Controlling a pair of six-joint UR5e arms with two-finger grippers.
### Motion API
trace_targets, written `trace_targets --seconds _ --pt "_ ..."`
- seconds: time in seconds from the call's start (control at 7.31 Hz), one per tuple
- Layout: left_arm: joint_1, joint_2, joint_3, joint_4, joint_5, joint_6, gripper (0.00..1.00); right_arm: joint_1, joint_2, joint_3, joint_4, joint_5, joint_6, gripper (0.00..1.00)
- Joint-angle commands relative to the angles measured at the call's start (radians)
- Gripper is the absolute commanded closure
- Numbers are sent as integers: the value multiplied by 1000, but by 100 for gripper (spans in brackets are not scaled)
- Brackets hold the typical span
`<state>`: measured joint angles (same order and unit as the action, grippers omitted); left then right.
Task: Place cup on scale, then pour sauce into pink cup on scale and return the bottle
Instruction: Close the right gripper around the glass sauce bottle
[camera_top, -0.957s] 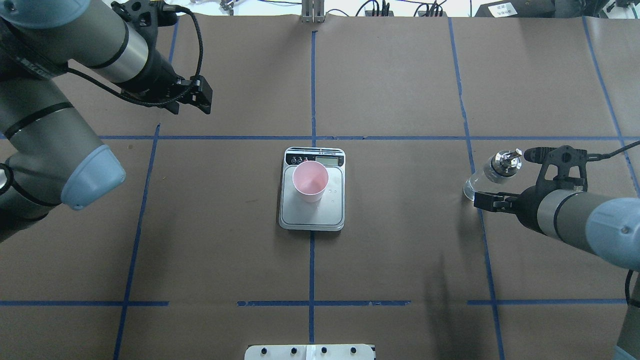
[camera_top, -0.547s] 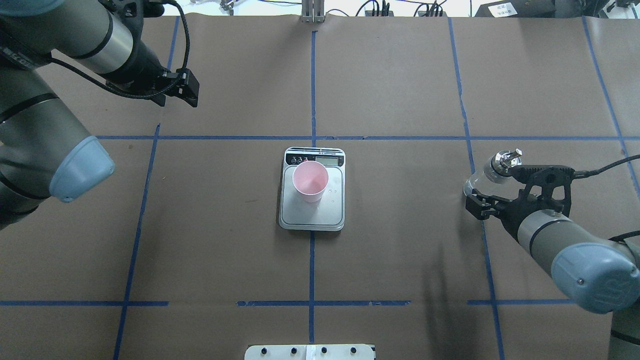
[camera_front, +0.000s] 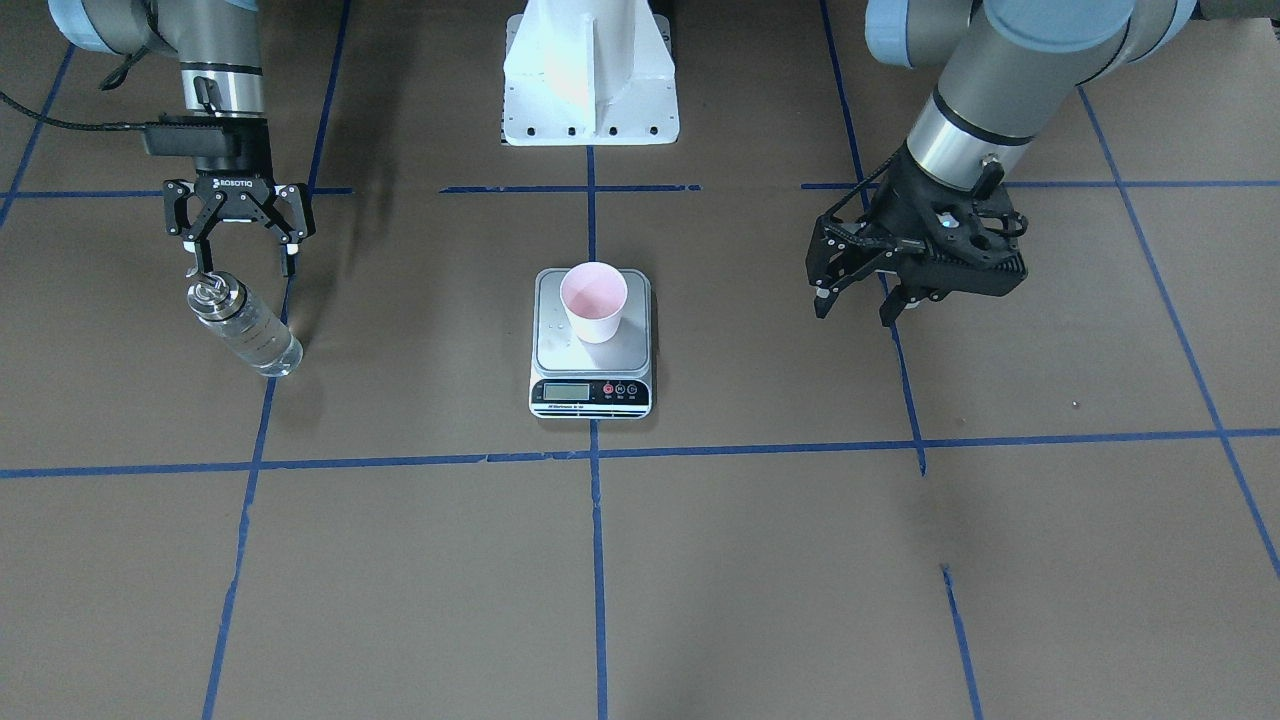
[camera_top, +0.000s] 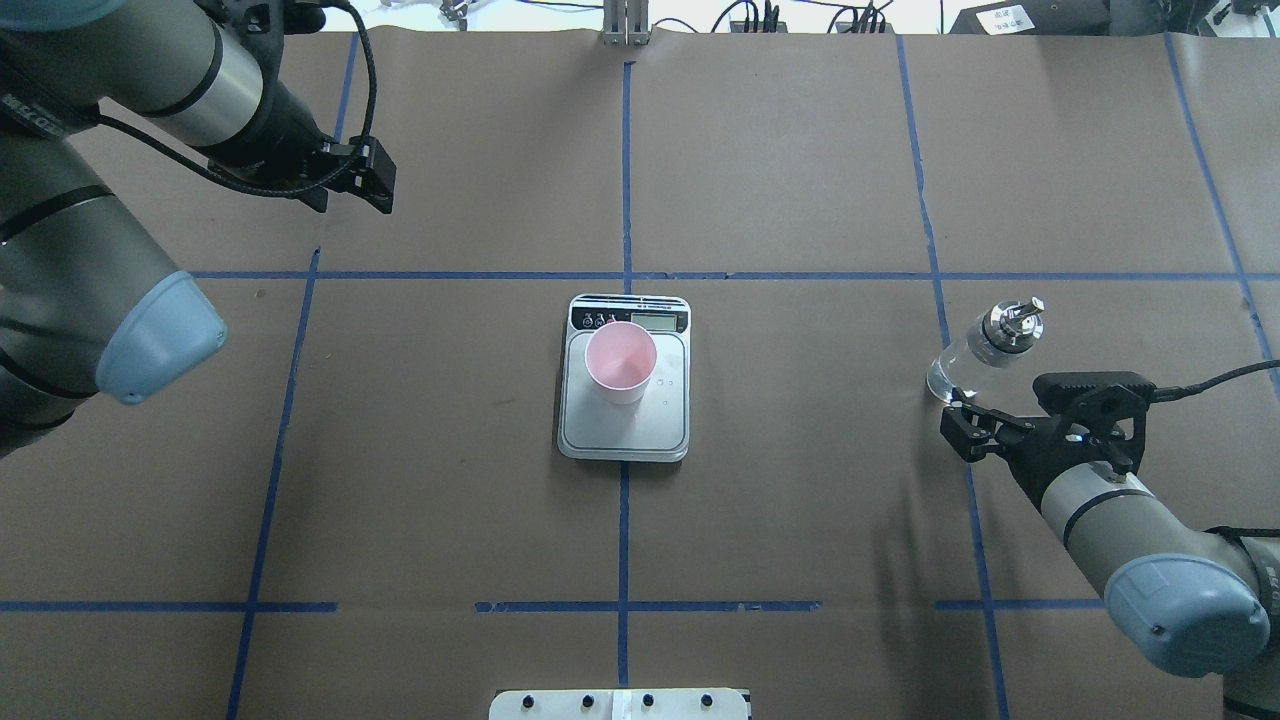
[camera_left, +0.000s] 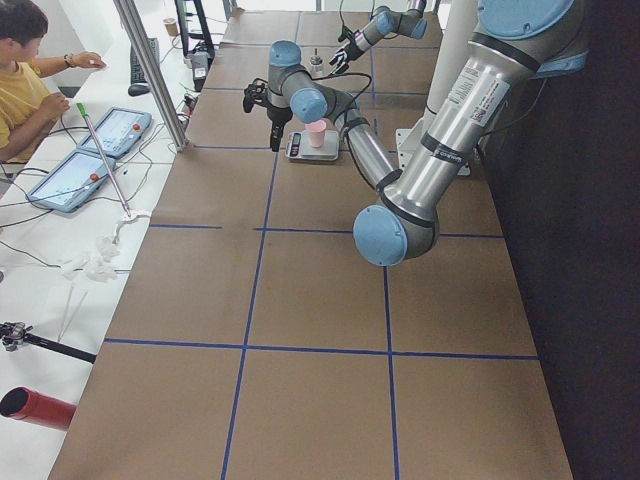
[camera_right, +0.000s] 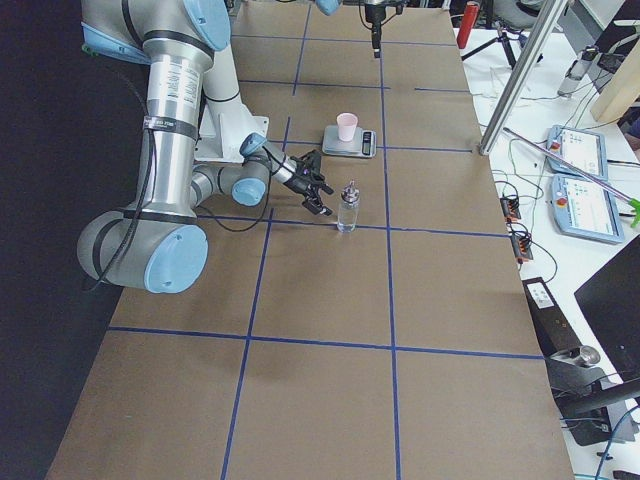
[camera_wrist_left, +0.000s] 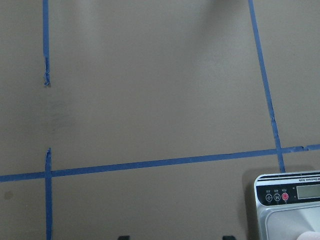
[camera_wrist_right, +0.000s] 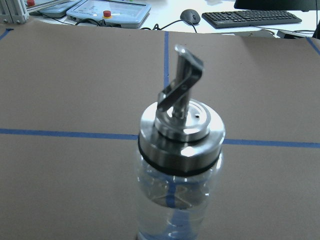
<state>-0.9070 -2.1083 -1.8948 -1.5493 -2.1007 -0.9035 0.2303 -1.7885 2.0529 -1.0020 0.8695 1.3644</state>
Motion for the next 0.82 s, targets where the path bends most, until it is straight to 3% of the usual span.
trace_targets --seconds 0.0,0.14,0.41,0.68 --pt "0 1 -1 6 1 0 30 -25 47 -31 20 -73 2 7" --pt "-1 -1 -1 6 1 0 30 -26 90 -60 20 -119 49 5" --pt "0 1 -1 6 -1 0 29 -26 92 -86 20 -129 91 1" --pt "0 -1 -1 6 -1 -3 29 -28 83 -92 20 -150 97 14"
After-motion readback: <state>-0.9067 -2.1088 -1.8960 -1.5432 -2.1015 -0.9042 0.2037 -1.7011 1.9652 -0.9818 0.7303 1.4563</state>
